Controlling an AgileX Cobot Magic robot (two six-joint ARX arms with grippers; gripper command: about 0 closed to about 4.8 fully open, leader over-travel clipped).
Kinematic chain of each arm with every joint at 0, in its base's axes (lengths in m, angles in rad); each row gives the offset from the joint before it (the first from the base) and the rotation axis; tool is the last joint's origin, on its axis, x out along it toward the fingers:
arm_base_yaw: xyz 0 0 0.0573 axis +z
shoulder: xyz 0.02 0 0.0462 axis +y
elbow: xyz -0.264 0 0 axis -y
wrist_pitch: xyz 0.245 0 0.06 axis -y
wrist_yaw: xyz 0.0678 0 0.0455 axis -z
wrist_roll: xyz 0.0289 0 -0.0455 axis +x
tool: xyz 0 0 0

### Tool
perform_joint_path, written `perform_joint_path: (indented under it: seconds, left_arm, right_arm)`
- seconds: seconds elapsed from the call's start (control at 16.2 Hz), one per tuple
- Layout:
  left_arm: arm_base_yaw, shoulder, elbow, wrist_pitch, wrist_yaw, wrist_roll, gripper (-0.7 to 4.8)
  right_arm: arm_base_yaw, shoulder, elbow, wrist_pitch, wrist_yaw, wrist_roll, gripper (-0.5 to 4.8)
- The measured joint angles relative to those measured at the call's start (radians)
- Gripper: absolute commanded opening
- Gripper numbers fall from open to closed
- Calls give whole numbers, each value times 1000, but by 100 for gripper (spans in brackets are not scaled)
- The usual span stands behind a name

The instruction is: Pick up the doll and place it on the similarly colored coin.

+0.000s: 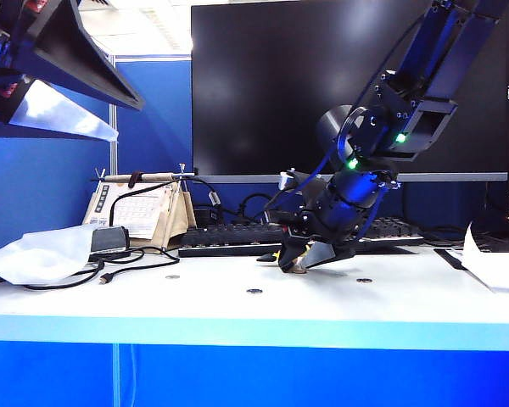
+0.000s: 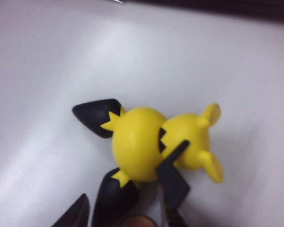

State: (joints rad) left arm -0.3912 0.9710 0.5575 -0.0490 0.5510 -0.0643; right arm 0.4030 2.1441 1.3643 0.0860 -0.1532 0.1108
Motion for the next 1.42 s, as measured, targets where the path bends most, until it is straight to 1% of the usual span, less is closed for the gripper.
perform_joint_path:
  seconds: [0.25, 0.49, 0.62, 0.68, 0.74, 0.8, 0.92, 1.05, 1.17, 1.36, 1.42]
  left_arm:
    - [0, 0, 0, 0, 3, 0, 277]
    - [0, 0, 0, 0, 3, 0, 277]
    - [0, 0, 0, 0, 3, 0, 277]
    - [0, -2, 0, -1, 3, 4, 277]
    - [0, -21, 0, -8, -4, 8, 277]
    - [0, -62, 0, -8, -42, 9, 277]
    - [0, -128, 0, 1, -106, 11, 277]
    - [0, -232, 0, -4, -180, 11, 277]
    - [0, -355, 0, -27, -245, 11, 277]
    - [0, -505, 1, -125, -361, 11, 276]
    - [0, -557, 0, -182, -410, 11, 276]
  right_arm:
    - [0, -4, 2, -28, 0, 0, 197]
    - [0, -6, 2, -34, 0, 33, 198]
    - [0, -6, 2, -34, 0, 35, 206]
    - [0, -18, 0, -56, 0, 35, 217]
    - [0, -35, -5, -83, 0, 35, 217]
    - [0, -67, -11, -106, 0, 26, 221]
    - [-2, -145, -15, -104, 1, 8, 220]
    - [-2, -267, -61, -44, 3, -6, 220]
    - [-3, -412, -179, -11, 32, -8, 220]
    - [-3, -635, -364, 46, 57, -2, 219]
    - [-3, -740, -465, 92, 82, 31, 219]
